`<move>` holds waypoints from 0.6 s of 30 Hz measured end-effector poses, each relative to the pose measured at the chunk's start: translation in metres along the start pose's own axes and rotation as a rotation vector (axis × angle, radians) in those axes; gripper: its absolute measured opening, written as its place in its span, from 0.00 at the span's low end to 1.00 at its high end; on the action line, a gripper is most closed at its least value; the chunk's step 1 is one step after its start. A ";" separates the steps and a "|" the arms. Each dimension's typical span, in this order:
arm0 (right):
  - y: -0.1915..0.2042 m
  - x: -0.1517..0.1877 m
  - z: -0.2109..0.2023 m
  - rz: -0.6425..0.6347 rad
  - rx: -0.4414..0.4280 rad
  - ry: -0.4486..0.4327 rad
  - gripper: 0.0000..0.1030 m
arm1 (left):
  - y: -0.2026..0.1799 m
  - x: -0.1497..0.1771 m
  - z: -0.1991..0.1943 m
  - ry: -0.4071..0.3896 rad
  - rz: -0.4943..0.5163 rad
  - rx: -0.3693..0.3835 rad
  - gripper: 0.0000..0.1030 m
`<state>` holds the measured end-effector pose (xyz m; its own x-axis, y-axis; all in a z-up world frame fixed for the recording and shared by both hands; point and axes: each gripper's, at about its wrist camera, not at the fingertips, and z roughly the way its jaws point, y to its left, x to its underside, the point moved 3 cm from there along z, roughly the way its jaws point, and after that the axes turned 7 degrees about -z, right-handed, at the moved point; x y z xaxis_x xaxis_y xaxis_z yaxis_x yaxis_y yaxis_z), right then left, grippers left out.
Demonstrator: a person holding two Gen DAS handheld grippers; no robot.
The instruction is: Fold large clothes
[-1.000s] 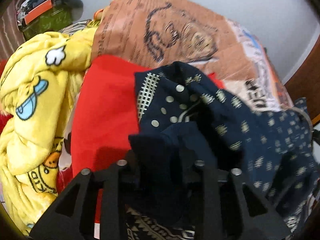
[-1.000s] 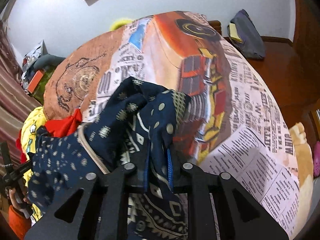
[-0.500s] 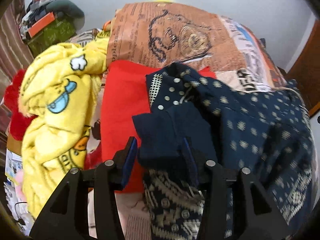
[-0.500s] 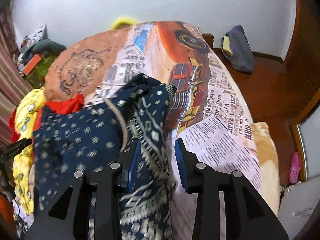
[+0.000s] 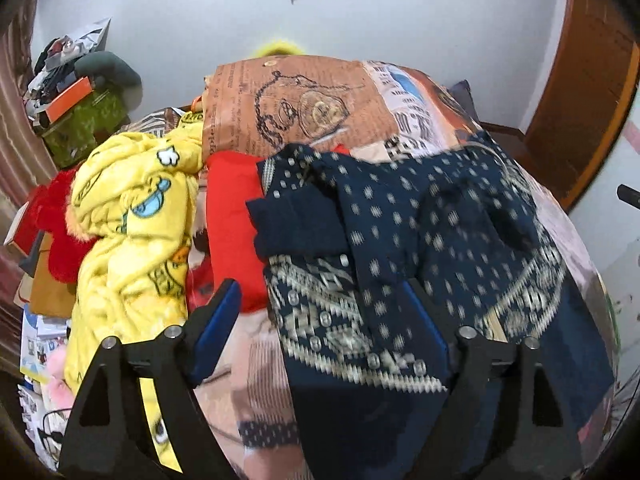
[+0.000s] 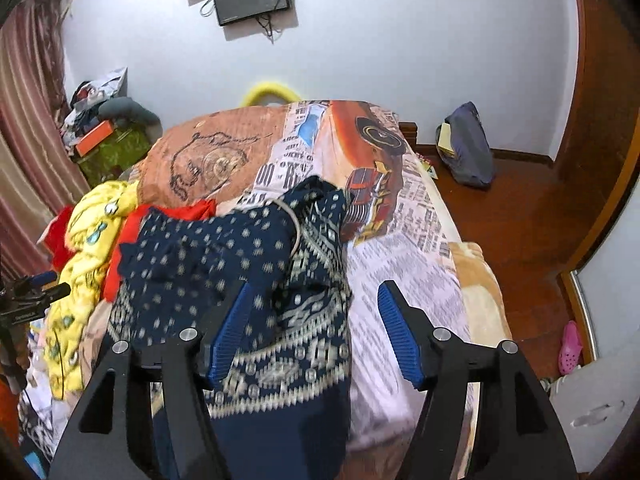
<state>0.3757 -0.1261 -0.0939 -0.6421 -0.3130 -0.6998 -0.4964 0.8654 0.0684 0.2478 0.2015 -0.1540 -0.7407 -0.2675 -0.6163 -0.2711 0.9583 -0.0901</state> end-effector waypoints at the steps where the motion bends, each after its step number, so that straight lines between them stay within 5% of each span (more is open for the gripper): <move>1: 0.001 0.004 -0.002 -0.005 0.002 0.004 0.60 | -0.001 0.005 -0.001 0.006 0.001 0.002 0.79; 12: 0.021 0.102 0.007 -0.016 -0.027 0.160 0.60 | 0.033 0.102 0.022 0.203 -0.145 0.017 0.79; 18: 0.019 0.141 0.029 0.029 -0.037 0.264 0.60 | 0.040 0.152 0.039 0.333 -0.235 0.089 0.79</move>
<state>0.2927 -0.1425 -0.2120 -0.7841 -0.3843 -0.4873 -0.4939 0.8619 0.1150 0.1479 0.2033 -0.2821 -0.8275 -0.4836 -0.2854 -0.4131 0.8685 -0.2740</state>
